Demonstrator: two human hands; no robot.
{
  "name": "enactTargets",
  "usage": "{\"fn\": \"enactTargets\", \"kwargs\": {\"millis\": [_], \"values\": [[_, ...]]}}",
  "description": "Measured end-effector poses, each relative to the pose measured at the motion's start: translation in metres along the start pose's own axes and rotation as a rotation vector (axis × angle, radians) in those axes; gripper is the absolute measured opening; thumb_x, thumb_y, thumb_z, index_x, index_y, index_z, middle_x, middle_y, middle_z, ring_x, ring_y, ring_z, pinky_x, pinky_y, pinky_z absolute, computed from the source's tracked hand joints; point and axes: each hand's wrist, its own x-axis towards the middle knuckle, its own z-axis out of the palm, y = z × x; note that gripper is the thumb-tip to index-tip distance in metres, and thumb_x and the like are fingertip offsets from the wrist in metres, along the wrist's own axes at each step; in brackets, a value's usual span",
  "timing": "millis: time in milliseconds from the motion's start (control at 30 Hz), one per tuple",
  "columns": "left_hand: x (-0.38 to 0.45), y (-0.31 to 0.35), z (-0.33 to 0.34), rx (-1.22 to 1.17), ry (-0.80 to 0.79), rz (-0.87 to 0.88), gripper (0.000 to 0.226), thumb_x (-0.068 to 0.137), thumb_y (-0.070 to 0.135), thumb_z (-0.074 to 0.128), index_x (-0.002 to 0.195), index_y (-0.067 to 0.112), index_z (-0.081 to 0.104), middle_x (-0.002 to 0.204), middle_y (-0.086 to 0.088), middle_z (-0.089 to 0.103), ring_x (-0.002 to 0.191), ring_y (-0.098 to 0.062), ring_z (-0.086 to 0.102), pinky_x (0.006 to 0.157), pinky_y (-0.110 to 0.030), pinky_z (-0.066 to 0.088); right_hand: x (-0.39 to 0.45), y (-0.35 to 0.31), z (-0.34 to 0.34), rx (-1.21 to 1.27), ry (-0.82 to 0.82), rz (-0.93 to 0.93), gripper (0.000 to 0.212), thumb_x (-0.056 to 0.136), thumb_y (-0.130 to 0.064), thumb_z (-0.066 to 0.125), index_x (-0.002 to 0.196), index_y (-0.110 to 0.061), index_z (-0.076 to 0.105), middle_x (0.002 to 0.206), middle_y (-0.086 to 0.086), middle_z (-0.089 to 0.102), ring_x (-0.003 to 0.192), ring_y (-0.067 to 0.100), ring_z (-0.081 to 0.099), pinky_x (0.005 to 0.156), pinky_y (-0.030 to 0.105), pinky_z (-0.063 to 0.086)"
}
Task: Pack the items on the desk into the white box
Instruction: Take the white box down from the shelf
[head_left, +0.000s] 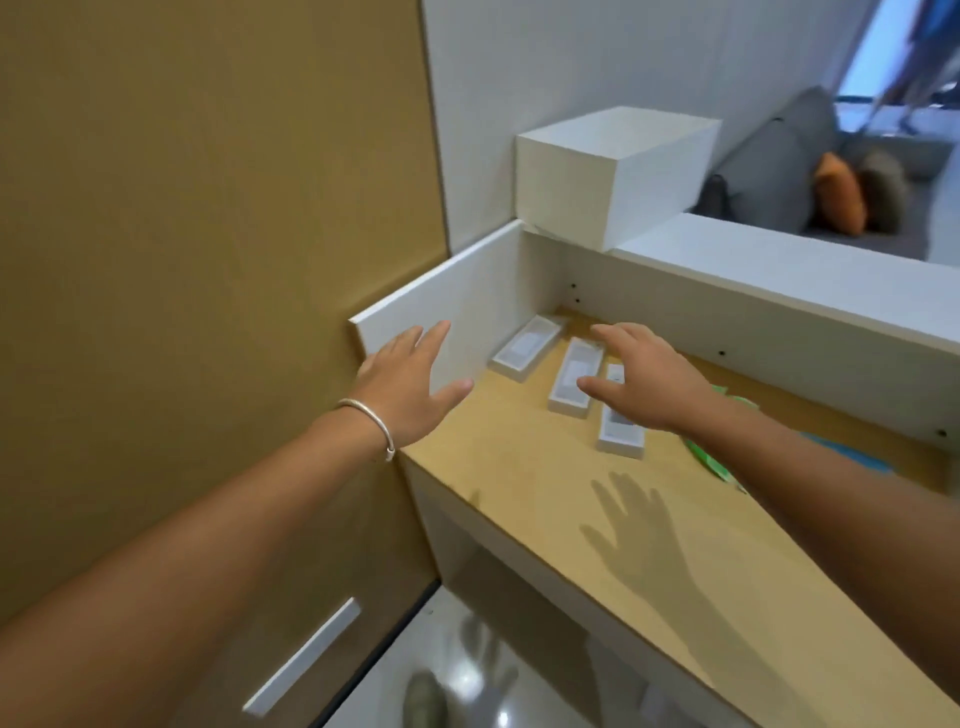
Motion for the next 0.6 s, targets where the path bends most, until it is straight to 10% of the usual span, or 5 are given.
{"fn": "enactTargets", "kwargs": {"millis": [600], "values": [[0.305, 0.085, 0.024, -0.242, 0.091, 0.464, 0.086, 0.085, 0.044, 0.062, 0.152, 0.025, 0.01, 0.16, -0.014, 0.003, 0.146, -0.036, 0.004, 0.115, -0.052, 0.022, 0.078, 0.067, -0.03, -0.095, 0.305, 0.556, 0.067, 0.089, -0.046, 0.057, 0.146, -0.021, 0.032, 0.151, 0.007, 0.032, 0.138, 0.024, 0.03, 0.111, 0.045, 0.031]]}}
